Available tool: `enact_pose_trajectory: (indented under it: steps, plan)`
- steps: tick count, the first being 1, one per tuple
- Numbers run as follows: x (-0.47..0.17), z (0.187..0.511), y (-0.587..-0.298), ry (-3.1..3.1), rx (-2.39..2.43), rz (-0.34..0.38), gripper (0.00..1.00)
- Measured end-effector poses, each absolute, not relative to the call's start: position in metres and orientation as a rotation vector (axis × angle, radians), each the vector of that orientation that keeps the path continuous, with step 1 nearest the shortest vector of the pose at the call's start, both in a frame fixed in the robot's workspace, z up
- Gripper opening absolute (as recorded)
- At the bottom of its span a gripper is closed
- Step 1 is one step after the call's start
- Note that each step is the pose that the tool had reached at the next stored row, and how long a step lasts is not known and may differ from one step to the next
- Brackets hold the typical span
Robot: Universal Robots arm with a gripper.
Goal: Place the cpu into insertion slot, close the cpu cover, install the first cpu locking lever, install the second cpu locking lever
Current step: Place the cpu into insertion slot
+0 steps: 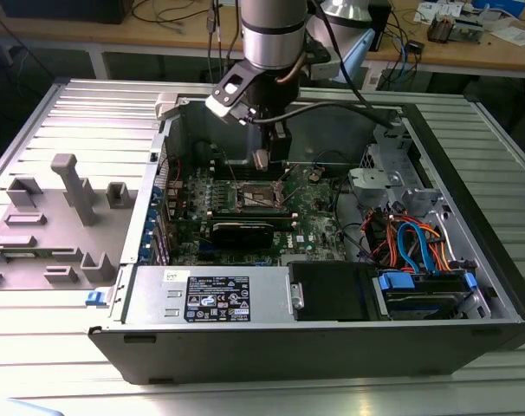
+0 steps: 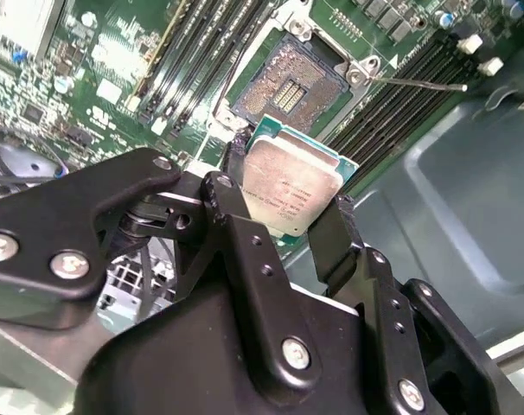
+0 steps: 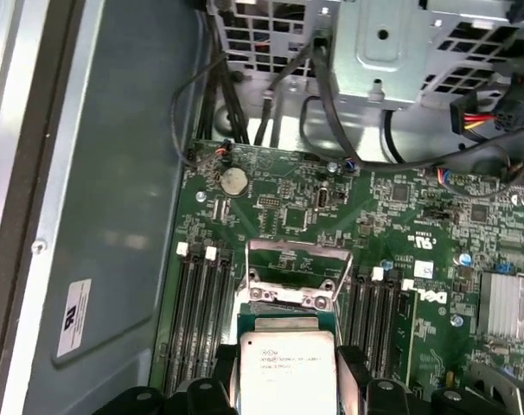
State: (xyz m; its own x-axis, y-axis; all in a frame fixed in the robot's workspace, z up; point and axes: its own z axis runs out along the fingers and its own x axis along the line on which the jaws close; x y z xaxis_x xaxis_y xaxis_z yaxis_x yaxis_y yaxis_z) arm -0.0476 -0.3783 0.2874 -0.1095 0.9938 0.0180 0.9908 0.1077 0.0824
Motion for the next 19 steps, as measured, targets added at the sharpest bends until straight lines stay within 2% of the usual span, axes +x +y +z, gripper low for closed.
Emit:
enact_pose_trajectory:
  steps: [19]
  plan:
    - [-0.0494, 0.2806, -0.3783, 2.241, 2.15, 0.098, 0.54]
